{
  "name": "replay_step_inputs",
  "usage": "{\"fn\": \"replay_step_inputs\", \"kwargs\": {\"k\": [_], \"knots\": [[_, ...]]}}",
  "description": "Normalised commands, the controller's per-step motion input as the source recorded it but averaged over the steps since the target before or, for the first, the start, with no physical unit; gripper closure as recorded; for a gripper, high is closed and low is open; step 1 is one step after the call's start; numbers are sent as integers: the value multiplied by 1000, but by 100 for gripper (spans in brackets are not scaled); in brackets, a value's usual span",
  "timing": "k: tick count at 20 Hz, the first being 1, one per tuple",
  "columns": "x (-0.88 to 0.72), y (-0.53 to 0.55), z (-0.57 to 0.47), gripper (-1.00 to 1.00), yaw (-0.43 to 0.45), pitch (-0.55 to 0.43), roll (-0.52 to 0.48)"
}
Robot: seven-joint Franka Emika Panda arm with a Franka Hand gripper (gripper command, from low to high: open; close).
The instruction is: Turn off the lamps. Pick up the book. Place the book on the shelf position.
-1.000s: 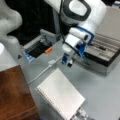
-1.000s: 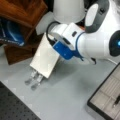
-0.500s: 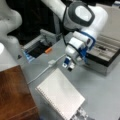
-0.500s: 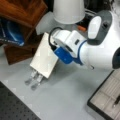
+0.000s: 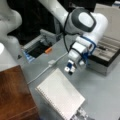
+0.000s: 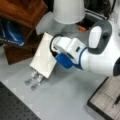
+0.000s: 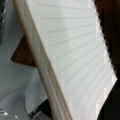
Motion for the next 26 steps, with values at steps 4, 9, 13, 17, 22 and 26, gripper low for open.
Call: {"fn": "replay_step_inputs", "kwargs": {"k": [4,9,13,17,22,26], "knots": [[263,-14,-180,-100,-22,65,-410],[192,24,-190,-100,-36,112,-395],[159,87,-102,-100,-68,116,-366],[148,74,-83,-100,-35,132,-365],[127,38,-56,-100,21,240,-360],[143,29,-44,-100,36,240,-332]]}}
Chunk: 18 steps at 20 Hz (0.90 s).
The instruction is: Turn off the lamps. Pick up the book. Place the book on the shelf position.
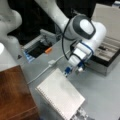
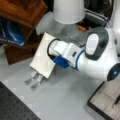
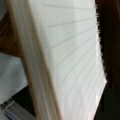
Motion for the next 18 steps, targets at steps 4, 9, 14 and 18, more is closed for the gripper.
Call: {"fn": "replay_step_inputs", "kwargs": {"k": [4,9,14,18], "knots": [[166,30,-54,-100,34,227,-294],[187,16,-27,-100,23,204,-328],[192,15,-17,-100,20,161,-322],[180,38,-34,-100,18,101,-308]]}}
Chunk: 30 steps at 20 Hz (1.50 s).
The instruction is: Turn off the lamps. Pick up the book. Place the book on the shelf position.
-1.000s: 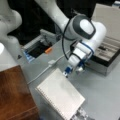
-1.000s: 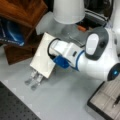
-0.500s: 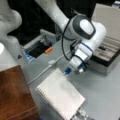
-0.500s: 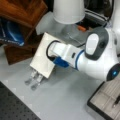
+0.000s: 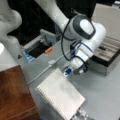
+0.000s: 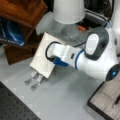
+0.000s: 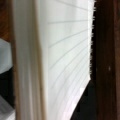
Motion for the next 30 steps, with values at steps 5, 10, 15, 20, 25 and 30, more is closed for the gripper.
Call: {"fn": "replay_step_inputs", "kwargs": {"k": [5,10,15,20,25,30], "knots": [[152,58,-58,-100,4,66,-277],[119,42,-68,-100,5,58,-256],[83,37,-65,100,-1,58,-222],[70,5,-83,100,7,38,-206],[64,-14,-90,100,18,35,-205],[43,-32,-93,100,31,34,-200]]}}
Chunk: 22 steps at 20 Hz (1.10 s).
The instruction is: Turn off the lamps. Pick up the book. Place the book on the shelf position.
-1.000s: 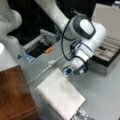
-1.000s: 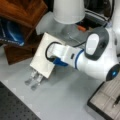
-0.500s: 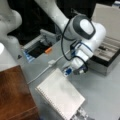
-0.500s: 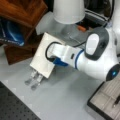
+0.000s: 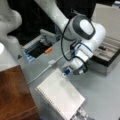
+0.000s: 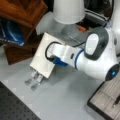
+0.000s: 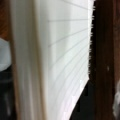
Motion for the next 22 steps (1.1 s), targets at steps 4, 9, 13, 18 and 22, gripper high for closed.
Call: {"fn": "replay_step_inputs", "kwargs": {"k": [4,9,13,18,22], "knots": [[41,-32,-100,100,36,27,-199],[75,-39,-100,100,37,10,-201],[104,-35,-81,100,33,15,-210],[125,-12,13,100,20,69,-247],[172,40,249,100,4,185,-319]]}}
